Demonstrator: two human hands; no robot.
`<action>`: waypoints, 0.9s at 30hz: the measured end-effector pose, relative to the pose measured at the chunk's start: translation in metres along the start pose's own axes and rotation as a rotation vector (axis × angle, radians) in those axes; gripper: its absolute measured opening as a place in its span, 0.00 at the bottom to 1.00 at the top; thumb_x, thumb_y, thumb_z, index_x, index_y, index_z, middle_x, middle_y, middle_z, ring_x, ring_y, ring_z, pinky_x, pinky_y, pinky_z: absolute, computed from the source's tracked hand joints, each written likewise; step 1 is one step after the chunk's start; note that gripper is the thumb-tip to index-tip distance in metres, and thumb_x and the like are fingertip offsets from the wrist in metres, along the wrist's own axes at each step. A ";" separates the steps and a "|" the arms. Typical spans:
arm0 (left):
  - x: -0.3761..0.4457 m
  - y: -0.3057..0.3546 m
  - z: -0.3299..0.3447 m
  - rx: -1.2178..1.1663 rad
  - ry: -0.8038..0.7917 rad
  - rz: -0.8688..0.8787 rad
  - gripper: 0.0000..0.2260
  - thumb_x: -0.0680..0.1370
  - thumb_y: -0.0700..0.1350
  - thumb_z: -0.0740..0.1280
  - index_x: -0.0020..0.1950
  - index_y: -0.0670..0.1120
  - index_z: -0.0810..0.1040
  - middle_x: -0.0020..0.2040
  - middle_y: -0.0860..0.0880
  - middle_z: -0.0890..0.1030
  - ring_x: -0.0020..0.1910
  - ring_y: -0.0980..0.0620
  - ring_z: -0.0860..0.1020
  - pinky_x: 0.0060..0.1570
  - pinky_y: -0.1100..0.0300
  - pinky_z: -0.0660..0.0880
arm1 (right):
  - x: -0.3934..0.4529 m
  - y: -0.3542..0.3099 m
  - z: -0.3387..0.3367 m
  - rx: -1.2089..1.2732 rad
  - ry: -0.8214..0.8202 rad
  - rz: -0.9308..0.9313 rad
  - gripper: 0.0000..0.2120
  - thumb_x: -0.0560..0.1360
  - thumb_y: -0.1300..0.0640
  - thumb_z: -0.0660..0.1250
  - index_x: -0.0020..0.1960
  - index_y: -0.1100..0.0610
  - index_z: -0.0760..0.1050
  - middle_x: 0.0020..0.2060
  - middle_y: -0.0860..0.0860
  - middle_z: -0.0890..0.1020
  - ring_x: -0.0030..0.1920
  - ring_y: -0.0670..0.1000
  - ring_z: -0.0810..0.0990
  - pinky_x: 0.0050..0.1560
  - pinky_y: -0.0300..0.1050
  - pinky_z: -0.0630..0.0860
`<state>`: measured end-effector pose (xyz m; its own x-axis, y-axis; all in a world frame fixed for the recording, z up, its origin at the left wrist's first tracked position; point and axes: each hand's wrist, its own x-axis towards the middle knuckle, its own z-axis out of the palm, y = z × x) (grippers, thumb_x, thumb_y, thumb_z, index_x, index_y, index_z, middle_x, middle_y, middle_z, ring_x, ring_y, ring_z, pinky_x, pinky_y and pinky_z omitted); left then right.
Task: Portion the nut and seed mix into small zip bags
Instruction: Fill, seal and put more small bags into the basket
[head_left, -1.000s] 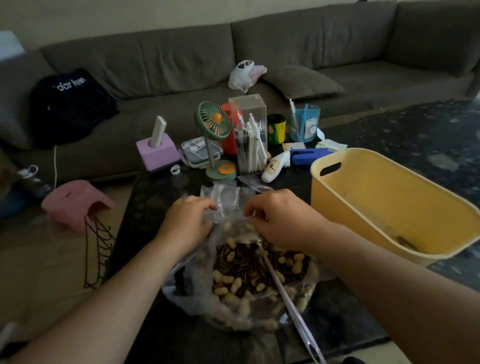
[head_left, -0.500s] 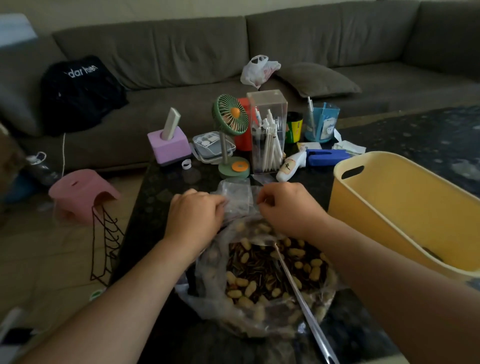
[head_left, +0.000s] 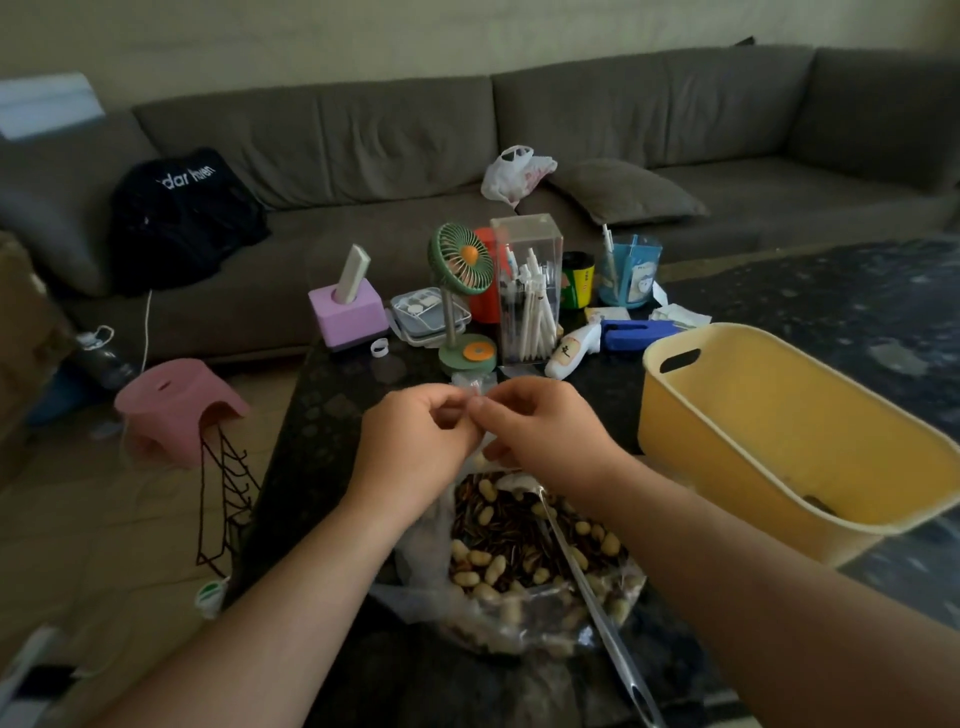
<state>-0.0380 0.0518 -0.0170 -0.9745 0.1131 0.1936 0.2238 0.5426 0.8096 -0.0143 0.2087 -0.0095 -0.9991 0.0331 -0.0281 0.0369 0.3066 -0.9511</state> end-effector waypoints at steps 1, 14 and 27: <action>-0.003 0.006 -0.001 -0.024 -0.009 0.015 0.06 0.78 0.47 0.75 0.51 0.58 0.87 0.40 0.60 0.87 0.42 0.65 0.85 0.45 0.66 0.81 | -0.003 -0.002 -0.001 0.016 0.027 0.004 0.09 0.79 0.43 0.71 0.51 0.48 0.84 0.42 0.47 0.87 0.40 0.47 0.87 0.49 0.54 0.86; -0.028 -0.010 0.001 -0.169 0.017 -0.080 0.06 0.76 0.44 0.78 0.46 0.55 0.85 0.41 0.55 0.86 0.41 0.54 0.86 0.49 0.44 0.85 | -0.022 0.003 -0.010 -0.756 -0.015 -0.321 0.06 0.82 0.53 0.66 0.54 0.51 0.82 0.41 0.45 0.82 0.40 0.43 0.80 0.44 0.39 0.80; -0.037 -0.009 -0.014 0.264 0.060 0.492 0.09 0.77 0.57 0.68 0.49 0.52 0.81 0.53 0.57 0.79 0.58 0.57 0.75 0.62 0.67 0.66 | -0.023 -0.014 -0.011 -0.371 -0.279 0.039 0.10 0.80 0.60 0.67 0.52 0.50 0.84 0.42 0.50 0.86 0.43 0.47 0.86 0.48 0.44 0.85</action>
<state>-0.0039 0.0311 -0.0236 -0.7516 0.3621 0.5513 0.6337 0.6284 0.4512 0.0085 0.2142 0.0077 -0.9629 -0.1898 -0.1916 0.0296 0.6316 -0.7748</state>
